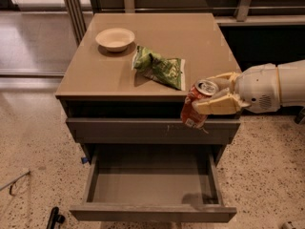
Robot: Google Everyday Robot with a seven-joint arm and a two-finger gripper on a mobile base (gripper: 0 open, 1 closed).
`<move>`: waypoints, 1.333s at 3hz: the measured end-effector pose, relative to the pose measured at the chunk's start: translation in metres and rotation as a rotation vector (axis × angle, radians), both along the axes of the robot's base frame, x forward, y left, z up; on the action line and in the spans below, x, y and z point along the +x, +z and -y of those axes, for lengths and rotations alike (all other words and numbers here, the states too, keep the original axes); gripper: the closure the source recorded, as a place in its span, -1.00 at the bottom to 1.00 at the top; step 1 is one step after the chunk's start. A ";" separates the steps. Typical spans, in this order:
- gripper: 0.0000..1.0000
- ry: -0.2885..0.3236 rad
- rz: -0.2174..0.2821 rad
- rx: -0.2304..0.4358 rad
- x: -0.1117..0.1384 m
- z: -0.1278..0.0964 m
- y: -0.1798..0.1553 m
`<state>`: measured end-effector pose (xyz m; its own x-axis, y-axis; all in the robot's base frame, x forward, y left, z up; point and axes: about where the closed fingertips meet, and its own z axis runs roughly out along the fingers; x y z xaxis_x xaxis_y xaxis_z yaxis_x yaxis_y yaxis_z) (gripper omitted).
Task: Pick coke can from middle drawer and place on counter
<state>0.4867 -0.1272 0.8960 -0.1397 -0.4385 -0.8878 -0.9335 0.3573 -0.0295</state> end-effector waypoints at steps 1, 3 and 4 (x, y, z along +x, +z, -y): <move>1.00 -0.033 -0.024 -0.019 0.029 0.009 0.012; 1.00 -0.091 -0.035 -0.094 0.079 0.014 0.023; 1.00 -0.126 -0.022 -0.127 0.098 0.021 0.013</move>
Offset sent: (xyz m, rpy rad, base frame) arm 0.1273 -0.0358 0.0358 -0.1679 0.0674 -0.1539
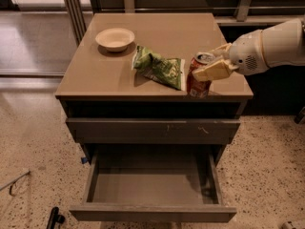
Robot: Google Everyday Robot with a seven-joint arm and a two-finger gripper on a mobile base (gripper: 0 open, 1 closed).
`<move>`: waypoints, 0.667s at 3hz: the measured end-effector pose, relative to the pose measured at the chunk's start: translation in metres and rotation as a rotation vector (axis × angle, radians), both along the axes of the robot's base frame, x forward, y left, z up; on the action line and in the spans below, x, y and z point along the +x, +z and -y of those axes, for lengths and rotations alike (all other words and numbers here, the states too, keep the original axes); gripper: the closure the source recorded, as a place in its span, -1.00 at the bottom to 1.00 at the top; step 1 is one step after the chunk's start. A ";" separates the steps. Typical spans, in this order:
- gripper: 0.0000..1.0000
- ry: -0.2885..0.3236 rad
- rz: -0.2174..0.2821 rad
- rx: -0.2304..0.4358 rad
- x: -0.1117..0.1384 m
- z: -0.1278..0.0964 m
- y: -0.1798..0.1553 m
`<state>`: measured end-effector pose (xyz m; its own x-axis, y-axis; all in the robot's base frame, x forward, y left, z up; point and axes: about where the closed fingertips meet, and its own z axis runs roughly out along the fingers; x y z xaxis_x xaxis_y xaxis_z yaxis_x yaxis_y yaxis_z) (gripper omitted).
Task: Pick coke can from middle drawer and place on counter
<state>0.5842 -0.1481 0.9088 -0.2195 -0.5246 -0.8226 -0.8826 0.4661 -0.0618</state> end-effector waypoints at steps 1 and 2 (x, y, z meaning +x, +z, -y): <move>1.00 -0.040 0.020 -0.033 0.021 0.013 -0.007; 1.00 -0.072 0.039 -0.051 0.039 0.025 -0.007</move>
Offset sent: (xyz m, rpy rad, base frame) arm 0.0602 -0.0454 -0.0051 -0.0724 -0.0655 -0.1219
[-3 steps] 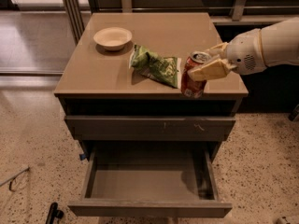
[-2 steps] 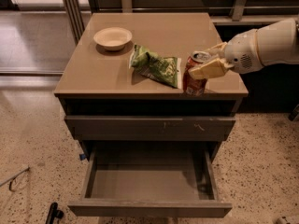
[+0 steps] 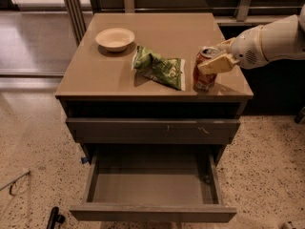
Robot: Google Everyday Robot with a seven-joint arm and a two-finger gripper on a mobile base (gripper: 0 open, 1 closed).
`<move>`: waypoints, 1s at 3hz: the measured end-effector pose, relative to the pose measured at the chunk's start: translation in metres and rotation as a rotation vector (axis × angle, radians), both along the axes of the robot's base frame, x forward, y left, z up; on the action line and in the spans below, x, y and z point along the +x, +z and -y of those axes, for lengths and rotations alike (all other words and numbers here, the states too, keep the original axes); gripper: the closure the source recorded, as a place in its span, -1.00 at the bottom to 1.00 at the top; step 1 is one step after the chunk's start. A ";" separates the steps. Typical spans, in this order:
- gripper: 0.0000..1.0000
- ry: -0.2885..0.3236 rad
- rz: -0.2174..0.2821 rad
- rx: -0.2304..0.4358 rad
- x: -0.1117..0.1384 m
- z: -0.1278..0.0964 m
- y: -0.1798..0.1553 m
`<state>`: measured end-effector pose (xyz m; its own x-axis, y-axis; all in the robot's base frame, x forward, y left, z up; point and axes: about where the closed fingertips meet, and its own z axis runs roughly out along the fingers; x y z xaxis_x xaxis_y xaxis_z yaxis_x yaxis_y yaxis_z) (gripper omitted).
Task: Pick coke can from middle drawer and place on counter
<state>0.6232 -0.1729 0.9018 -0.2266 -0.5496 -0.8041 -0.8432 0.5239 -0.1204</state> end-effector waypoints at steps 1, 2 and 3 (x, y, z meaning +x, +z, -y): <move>1.00 -0.025 0.007 0.003 0.019 0.009 -0.002; 1.00 -0.039 -0.002 0.020 0.029 0.012 -0.007; 1.00 -0.049 -0.018 0.042 0.034 0.013 -0.015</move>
Offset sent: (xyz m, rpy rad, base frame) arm 0.0395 -0.0217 -0.0096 0.0372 0.0061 -0.0639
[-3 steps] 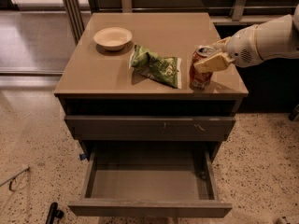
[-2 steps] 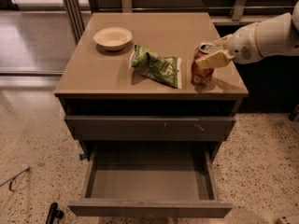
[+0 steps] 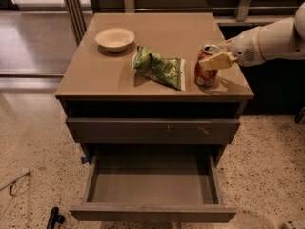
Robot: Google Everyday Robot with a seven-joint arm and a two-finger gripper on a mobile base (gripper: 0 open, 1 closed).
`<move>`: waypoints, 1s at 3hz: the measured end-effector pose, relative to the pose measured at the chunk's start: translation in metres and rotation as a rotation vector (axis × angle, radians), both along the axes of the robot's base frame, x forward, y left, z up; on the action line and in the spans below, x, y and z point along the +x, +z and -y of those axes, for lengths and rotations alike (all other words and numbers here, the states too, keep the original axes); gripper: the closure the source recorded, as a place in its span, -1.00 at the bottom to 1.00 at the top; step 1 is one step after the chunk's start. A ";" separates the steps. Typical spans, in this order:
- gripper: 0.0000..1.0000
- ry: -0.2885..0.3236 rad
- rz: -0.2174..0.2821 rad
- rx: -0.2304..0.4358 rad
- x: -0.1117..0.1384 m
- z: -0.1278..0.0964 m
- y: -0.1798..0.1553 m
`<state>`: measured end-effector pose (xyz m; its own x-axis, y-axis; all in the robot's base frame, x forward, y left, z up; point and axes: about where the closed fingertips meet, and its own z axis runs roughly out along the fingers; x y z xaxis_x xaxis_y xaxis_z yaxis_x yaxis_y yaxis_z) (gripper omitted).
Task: Pick coke can from middle drawer and place on counter
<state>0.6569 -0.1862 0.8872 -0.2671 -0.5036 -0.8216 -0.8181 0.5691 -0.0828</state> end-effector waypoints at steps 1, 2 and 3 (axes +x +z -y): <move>0.62 0.000 0.000 0.000 0.000 0.000 0.000; 0.16 0.000 0.000 0.000 0.000 0.000 0.000; -0.30 0.000 0.000 0.000 0.000 0.000 0.000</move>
Offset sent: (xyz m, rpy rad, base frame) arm 0.0000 0.0000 0.0000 0.0000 0.0000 0.0000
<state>0.6569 -0.1861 0.8871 -0.2671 -0.5036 -0.8216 -0.8182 0.5690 -0.0827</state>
